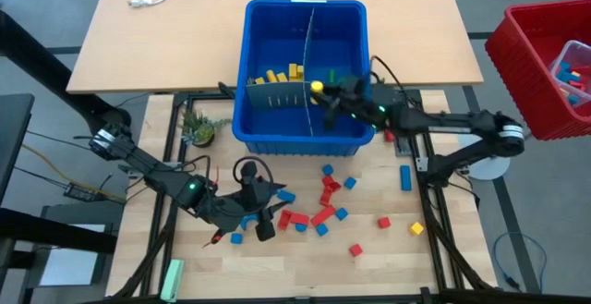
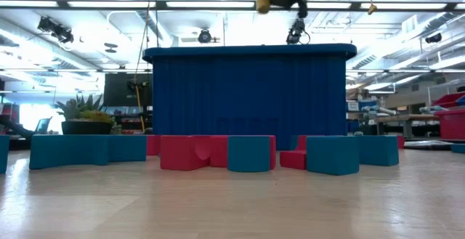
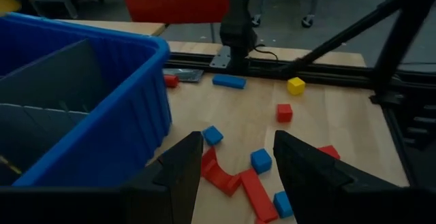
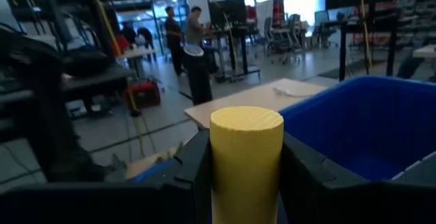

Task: Sort blocks
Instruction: Put the yellow block with the other yellow blocks into the blue bin

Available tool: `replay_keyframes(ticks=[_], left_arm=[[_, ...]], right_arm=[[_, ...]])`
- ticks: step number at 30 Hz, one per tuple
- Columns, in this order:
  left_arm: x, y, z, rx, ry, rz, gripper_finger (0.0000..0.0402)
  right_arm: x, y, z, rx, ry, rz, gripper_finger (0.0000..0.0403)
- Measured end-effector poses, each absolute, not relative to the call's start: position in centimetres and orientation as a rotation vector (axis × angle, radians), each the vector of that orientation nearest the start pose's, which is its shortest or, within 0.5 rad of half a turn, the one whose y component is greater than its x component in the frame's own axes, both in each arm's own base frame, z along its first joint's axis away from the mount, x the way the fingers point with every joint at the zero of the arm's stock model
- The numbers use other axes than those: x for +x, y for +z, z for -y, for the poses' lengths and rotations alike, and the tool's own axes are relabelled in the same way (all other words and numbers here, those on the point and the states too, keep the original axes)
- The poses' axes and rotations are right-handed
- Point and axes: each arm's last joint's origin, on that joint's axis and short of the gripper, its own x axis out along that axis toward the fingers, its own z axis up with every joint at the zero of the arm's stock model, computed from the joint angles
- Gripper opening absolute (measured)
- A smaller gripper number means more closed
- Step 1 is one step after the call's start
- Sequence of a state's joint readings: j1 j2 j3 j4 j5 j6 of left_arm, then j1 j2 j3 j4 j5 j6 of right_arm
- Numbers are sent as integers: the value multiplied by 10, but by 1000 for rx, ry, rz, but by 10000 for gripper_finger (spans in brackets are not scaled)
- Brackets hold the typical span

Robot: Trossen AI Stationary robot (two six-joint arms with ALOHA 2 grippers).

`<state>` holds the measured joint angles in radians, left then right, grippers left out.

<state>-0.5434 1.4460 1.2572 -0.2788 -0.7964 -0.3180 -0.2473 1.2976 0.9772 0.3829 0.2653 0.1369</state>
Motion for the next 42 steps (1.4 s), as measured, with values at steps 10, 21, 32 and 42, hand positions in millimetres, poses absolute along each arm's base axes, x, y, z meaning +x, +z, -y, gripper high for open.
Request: replay_keyframes(ticks=[10,21,32,42], left_arm=[[284,344,146,-4,336,-271,192],[285,346,147,-19,334,-256,192],[285,346,147,-22,334,-254,192],[285,346,147,-11,332,-256,192]], right_arm=[[348,349,177,114,-608,95,121],[376,326,246,122,-694,20,166],[344,380,213,-15,-672,-58,262],[239,459,97,-49,-258,-217,260]])
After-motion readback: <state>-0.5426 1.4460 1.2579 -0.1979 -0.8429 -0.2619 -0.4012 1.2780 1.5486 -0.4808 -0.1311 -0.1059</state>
